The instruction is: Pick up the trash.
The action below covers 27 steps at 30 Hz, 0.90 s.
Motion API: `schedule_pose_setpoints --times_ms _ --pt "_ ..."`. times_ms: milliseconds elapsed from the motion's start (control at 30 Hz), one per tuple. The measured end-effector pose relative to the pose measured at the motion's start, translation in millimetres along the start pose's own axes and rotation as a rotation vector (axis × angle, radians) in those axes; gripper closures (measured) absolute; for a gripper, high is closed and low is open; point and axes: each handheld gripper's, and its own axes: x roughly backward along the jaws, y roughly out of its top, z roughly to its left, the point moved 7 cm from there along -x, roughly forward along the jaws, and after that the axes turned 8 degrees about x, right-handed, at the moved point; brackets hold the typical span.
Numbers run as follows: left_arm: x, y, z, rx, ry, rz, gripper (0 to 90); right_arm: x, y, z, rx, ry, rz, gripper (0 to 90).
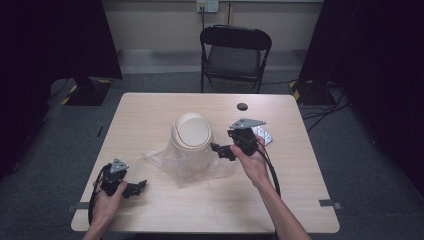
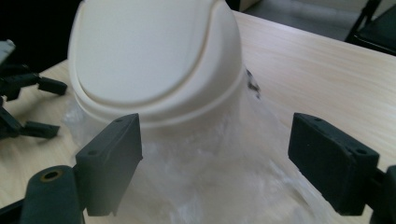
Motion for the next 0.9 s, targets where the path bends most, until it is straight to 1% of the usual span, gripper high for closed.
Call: schedule_pose_setpoints --times_ms 33,100,167,233,267,300,367,433,500,533,567,600,633,700,767,800,833,867,900 --pt "0.0 0.0 0.0 0.000 0.000 0.000 0.0 0.0 0.0 0.0 0.000 0.000 0.000 17.0" --pt "0.0 0.0 0.0 0.000 0.000 0.000 0.0 -4.4 8.1 2.9 0.006 0.019 -0.010 17.0" --pt "0.0 0.0 0.0 0.000 0.000 0.000 0.0 -7.4 16.4 4.8 0.018 0.024 -0.021 17.0" --pt "0.0 0.0 0.1 -0.001 0.001 0.000 0.0 -11.2 23.8 6.4 0.030 0.024 -0.017 17.0" --pt "-0.3 0.3 -0.5 0.008 -0.001 -0.006 0.0 -16.1 29.0 8.9 0.043 0.025 -0.006 16.9" --pt "-0.3 0.3 -0.5 0.008 -0.001 -0.006 0.0 -16.1 29.0 8.9 0.043 0.025 -0.006 16.9" --pt "-0.3 0.2 -0.4 0.007 0.000 -0.006 0.0 -22.1 31.8 10.1 0.041 0.033 0.000 16.9" --pt "-0.3 0.2 -0.6 0.008 -0.001 -0.007 0.0 -30.3 32.2 9.9 0.039 0.032 0.011 16.3" --pt "-0.2 0.2 -0.5 0.007 -0.001 -0.006 0.0 -32.7 31.6 9.4 0.044 0.029 0.014 16.3" --pt "-0.3 0.2 -0.5 0.007 -0.002 -0.006 0.0 -37.3 28.5 7.5 0.037 0.025 0.030 16.3" --pt "-0.3 0.2 -0.5 0.008 -0.001 -0.006 0.0 -37.3 28.5 7.5 0.037 0.025 0.030 16.3" --pt "-0.3 0.2 -0.5 0.008 -0.001 -0.007 0.0 -41.8 25.3 4.9 0.029 0.030 0.043 15.9" --pt "-0.3 0.2 -0.5 0.008 -0.001 -0.007 0.0 -41.8 25.3 4.9 0.029 0.030 0.043 15.9" --pt "0.0 0.0 0.2 -0.001 0.001 0.000 0.0 -47.6 24.2 2.2 0.030 0.033 0.050 14.0" --pt "0.1 0.0 0.1 -0.001 0.000 0.000 0.0 -49.1 24.1 2.1 0.033 0.033 0.053 14.0" --pt "-0.3 0.2 -0.5 0.008 -0.002 -0.006 0.0 -52.8 22.3 1.2 0.033 0.029 0.061 14.2" --pt "-0.3 0.2 -0.5 0.008 -0.001 -0.007 0.0 -52.8 22.3 1.2 0.033 0.029 0.061 14.2" --pt "-0.3 0.2 -0.4 0.007 -0.001 -0.006 0.0 -56.9 20.1 -0.3 0.022 0.029 0.070 14.9" --pt "-0.3 0.2 -0.4 0.007 -0.001 -0.006 0.0 -56.9 20.1 -0.3 0.022 0.029 0.070 14.9"
